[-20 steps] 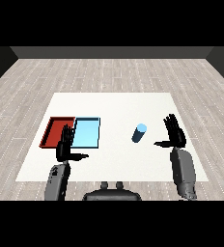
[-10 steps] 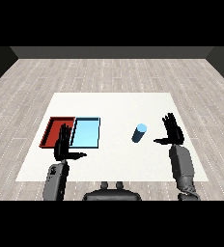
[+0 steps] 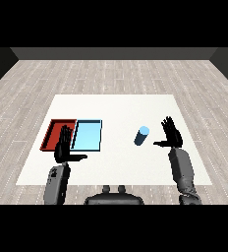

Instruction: Pick the blue can and put it in the blue box

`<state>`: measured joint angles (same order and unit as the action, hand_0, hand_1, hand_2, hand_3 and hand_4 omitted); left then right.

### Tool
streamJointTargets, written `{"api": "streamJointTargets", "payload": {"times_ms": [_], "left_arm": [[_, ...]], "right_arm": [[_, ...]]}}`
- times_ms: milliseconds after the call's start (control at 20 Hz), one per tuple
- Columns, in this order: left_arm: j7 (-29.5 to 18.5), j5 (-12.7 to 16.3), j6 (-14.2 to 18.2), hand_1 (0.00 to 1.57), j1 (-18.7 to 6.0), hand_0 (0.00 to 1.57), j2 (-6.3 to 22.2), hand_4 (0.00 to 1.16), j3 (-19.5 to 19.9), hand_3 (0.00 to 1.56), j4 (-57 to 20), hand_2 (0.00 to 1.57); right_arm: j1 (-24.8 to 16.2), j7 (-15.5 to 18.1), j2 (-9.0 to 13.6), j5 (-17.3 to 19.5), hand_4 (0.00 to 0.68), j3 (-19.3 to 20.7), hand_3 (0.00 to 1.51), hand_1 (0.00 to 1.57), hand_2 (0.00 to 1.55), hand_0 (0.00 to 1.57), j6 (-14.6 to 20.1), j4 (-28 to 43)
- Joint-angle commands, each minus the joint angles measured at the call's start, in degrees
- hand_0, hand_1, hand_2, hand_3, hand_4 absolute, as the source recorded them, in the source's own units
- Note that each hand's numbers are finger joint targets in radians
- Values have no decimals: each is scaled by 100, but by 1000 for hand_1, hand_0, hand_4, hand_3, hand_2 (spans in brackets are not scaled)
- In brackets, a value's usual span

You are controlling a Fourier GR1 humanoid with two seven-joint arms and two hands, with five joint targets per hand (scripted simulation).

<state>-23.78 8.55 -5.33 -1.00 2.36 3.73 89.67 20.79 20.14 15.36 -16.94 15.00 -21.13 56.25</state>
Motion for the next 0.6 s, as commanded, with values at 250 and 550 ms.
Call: {"api": "streamJointTargets", "payload": {"times_ms": [250,550], "left_arm": [[-131,137,-67,0,-99,0,50,0,131,0,-174,0],[-377,139,-116,0,-287,0,40,0,194,0,-584,0]], "right_arm": [[112,297,-53,-7,0,9,0,0,0,0,-138,-841],[249,-41,-61,-64,0,-48,0,0,0,0,41,-783]]}}
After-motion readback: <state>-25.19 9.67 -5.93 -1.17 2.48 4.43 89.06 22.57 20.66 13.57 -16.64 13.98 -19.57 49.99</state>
